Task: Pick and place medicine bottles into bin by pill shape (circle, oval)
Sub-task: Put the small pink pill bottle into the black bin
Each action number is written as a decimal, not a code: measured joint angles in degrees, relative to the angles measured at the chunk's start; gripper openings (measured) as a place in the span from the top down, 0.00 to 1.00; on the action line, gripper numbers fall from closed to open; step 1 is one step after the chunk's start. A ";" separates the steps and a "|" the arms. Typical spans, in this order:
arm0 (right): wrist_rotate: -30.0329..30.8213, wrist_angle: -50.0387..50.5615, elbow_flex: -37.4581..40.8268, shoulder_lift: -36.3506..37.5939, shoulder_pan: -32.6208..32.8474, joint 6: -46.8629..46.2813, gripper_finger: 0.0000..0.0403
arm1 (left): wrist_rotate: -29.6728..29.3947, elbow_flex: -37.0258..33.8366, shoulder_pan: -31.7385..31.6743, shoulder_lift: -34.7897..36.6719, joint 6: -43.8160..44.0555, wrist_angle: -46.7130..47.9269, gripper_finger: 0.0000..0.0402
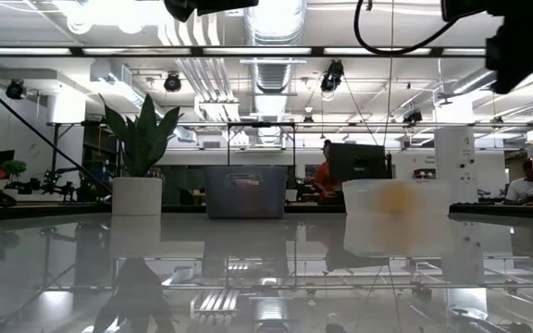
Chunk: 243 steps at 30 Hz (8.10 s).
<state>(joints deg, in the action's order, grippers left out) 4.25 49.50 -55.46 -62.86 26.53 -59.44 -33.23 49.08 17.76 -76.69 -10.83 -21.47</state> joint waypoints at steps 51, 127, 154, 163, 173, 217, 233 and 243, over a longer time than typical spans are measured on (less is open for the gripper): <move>-5.75 23.79 -42.31 -40.70 4.60 -33.52 0.42 | -3.69 -10.37 6.08 21.50 -4.62 17.44 0.62; -9.11 17.52 -54.31 -40.77 -21.52 7.29 0.73 | -3.58 -20.62 6.03 34.47 -9.56 8.55 0.62; -11.75 29.82 -78.44 -62.57 -47.42 59.95 0.73 | -3.63 -20.66 5.99 34.47 -9.64 8.80 0.62; -11.76 29.08 -78.42 -65.59 -48.55 71.00 0.73 | -3.64 -20.78 5.99 34.36 -10.56 8.59 0.62; -11.65 27.03 -78.40 -69.40 -48.55 71.48 0.73 | -3.65 -21.06 5.99 34.38 -10.60 8.54 0.62; -11.69 22.97 -78.38 -71.64 -48.55 71.33 0.61 | -3.65 -21.12 5.97 34.36 -10.86 8.55 0.62; -11.56 26.50 -79.43 -69.28 -48.55 67.35 0.52 | -3.65 -21.27 5.95 34.34 -10.75 8.59 0.62; -11.64 31.60 -79.41 -60.99 -44.87 56.18 0.55 | -3.65 -21.27 5.95 34.34 -10.54 8.42 0.62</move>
<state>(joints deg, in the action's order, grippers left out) -7.39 81.10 -134.87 -123.86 -18.34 -3.26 -36.89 27.81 23.70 -42.35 -21.37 -13.06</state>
